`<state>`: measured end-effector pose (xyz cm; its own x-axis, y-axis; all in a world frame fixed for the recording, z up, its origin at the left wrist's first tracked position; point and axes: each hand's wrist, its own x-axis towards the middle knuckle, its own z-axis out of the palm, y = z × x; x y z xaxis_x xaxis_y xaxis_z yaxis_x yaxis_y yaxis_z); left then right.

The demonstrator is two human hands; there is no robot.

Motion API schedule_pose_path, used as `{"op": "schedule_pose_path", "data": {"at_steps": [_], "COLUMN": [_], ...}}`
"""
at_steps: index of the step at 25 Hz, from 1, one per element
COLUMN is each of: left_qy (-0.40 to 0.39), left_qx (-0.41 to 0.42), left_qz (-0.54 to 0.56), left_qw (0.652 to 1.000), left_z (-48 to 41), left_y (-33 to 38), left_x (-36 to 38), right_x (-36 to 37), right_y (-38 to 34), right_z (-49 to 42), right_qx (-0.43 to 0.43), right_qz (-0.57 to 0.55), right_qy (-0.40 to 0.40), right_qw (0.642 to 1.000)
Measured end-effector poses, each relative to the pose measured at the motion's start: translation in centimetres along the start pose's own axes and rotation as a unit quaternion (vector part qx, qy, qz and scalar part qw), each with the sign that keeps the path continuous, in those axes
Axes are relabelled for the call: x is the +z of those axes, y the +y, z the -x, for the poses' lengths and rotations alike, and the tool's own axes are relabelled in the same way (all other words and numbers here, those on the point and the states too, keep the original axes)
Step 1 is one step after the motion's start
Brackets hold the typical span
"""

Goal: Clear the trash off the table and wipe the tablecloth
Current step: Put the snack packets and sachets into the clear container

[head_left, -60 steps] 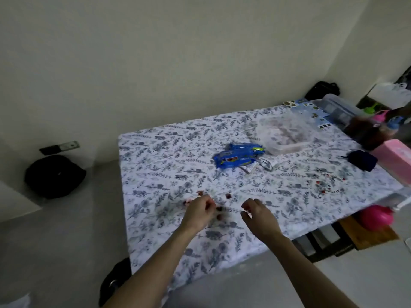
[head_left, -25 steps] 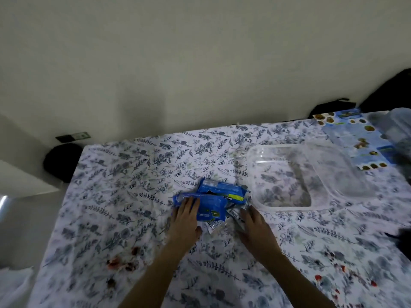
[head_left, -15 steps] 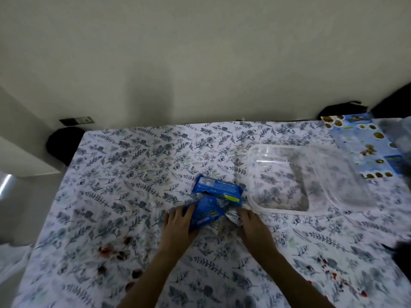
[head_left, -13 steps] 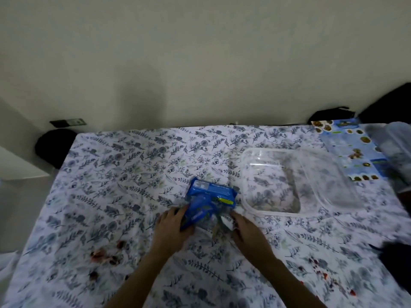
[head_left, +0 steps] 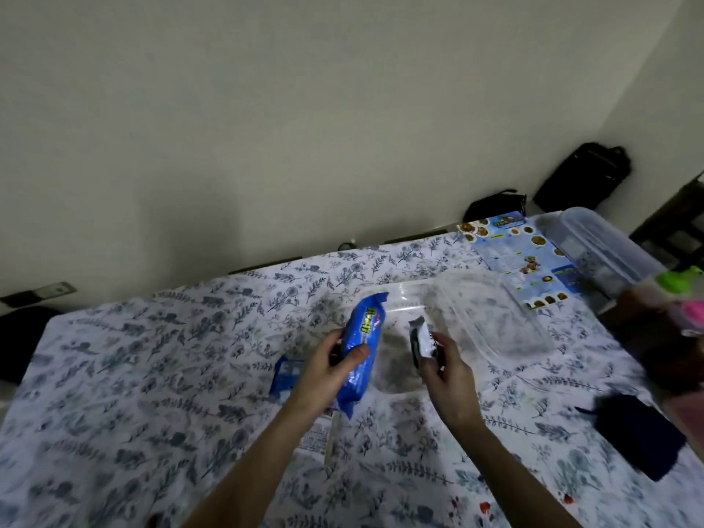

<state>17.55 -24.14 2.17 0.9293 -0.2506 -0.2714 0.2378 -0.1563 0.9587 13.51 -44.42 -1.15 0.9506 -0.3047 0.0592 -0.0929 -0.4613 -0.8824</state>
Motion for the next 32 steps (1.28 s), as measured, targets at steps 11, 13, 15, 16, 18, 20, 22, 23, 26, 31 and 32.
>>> {"op": "schedule_pose_path", "data": {"at_steps": [11,13,15,16,18,20,22,23,26,31,32], "left_qy": [0.064,0.085,0.145,0.168,0.164,0.059,-0.056,-0.083,-0.036,0.079,0.099], "left_qx": [0.059,0.135,0.178,0.177,0.173,0.134,0.053,0.023,-0.001,-0.04,-0.046], "left_qz": [-0.447,-0.429,-0.411,-0.406,-0.447,-0.491,-0.519,-0.538,-0.572,-0.47,-0.42], "left_qw": [0.89,0.889,0.882,0.881,0.862,0.859,0.852,0.839,0.819,0.878,0.901], "left_z": [-6.5,-4.9,-2.7,-1.4,1.2,3.5,5.3,5.9,7.5,9.7,9.3], "left_y": [-2.3,-2.8,-4.9,-6.2,-9.8,-12.6,-13.6,-13.8,-14.1,-15.1,-14.6], "left_x": [8.8,7.2,4.1,2.2,-1.3,-3.7,-5.1,-5.6,-7.1,-8.9,-9.3], "right_x": [-0.6,-0.6,0.2,1.1,4.0,7.9,11.6,13.0,15.4,15.0,14.4], "right_y": [3.8,3.1,1.7,0.6,-1.7,-3.0,-2.7,-2.2,-1.1,-1.3,-1.7], "right_z": [-1.4,-1.3,-1.2,-1.1,-0.7,-0.2,-0.3,-0.6,-0.1,1.9,2.2], "right_qx": [0.032,-0.025,-0.119,-0.165,-0.239,-0.276,-0.237,-0.214,-0.176,-0.129,-0.116], "right_qz": [0.062,0.084,0.122,0.131,0.146,0.188,0.271,0.327,0.447,0.367,0.306], "right_qy": [-0.05,-0.031,-0.044,-0.063,-0.129,-0.234,-0.33,-0.354,-0.351,-0.298,-0.296], "right_qw": [0.996,0.996,0.984,0.976,0.951,0.913,0.873,0.85,0.804,0.872,0.897]}}
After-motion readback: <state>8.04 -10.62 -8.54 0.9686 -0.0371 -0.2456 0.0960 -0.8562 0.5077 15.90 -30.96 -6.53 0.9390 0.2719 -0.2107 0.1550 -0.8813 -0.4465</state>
